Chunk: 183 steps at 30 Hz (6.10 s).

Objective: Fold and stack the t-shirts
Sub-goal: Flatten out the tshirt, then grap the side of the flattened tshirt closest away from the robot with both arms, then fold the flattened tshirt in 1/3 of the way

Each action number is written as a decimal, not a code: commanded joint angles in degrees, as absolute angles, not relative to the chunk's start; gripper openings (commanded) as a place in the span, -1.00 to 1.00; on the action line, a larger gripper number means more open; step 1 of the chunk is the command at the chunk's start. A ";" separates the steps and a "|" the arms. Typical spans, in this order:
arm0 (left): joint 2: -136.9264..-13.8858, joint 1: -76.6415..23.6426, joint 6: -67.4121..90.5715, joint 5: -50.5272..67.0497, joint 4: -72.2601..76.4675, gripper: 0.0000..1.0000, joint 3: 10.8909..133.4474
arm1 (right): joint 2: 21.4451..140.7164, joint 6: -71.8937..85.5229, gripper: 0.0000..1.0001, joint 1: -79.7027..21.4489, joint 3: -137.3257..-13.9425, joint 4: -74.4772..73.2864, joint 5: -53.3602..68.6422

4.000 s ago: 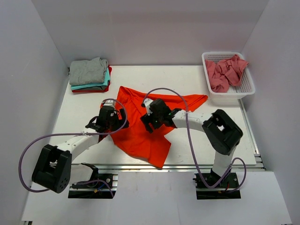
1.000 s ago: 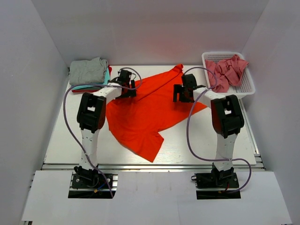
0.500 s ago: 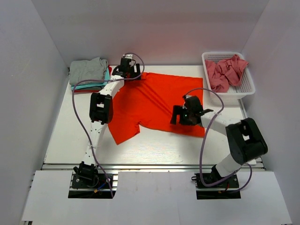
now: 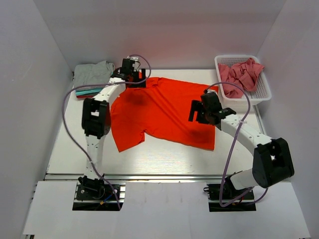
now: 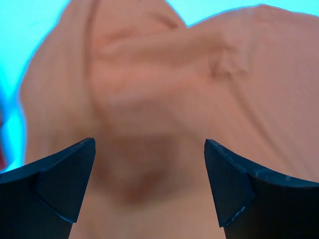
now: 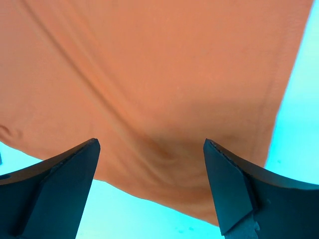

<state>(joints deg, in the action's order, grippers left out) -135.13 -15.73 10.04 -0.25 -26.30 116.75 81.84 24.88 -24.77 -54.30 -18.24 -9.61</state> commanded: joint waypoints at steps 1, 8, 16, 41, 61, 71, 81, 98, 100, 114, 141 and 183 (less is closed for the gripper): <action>-117.10 -16.61 10.89 -5.09 -28.74 1.00 107.61 | 79.90 30.74 0.81 -23.99 -54.94 -25.74 -13.01; -87.22 -16.61 26.35 -10.72 -33.74 1.00 65.29 | 72.69 38.13 0.81 -21.36 -45.45 -28.92 -17.12; -68.04 -16.61 38.23 -9.76 -39.81 1.00 39.41 | 67.24 39.47 0.81 -19.86 -42.19 -29.79 -21.09; -69.70 -16.61 33.31 -3.52 -24.43 -1.00 29.79 | 63.09 47.02 0.47 -18.72 -31.20 -29.46 -13.63; -57.31 -16.61 41.92 4.11 -52.38 -1.00 34.98 | 52.40 49.31 -1.00 -18.99 -27.33 -38.55 -16.61; -53.96 -16.61 35.16 10.63 -42.80 -1.00 40.17 | 53.51 44.48 -1.00 -18.81 -30.85 -34.54 -13.62; -63.27 -15.73 33.75 2.39 -26.29 -1.00 48.42 | 62.74 41.49 -1.00 -18.72 -41.92 -27.60 -18.71; -92.54 -12.83 26.63 -6.86 -19.43 -1.00 72.86 | 82.68 36.66 -1.00 -15.74 -61.60 -27.60 -26.37; -93.42 -12.31 25.23 -6.86 -16.18 -1.00 72.86 | 85.67 36.30 -1.00 -15.21 -63.71 -28.03 -25.58; -108.27 -10.11 21.97 -8.17 -14.06 -1.00 82.88 | 95.01 39.90 -1.00 -11.08 -69.60 -32.43 -26.72; -104.84 -9.58 24.43 4.30 -14.59 0.98 68.21 | 93.24 30.32 0.81 -15.03 -59.50 -15.30 -6.95; -90.61 -10.11 19.17 4.30 -18.56 0.71 60.12 | 72.85 24.09 0.81 -15.47 -47.63 -18.37 -4.13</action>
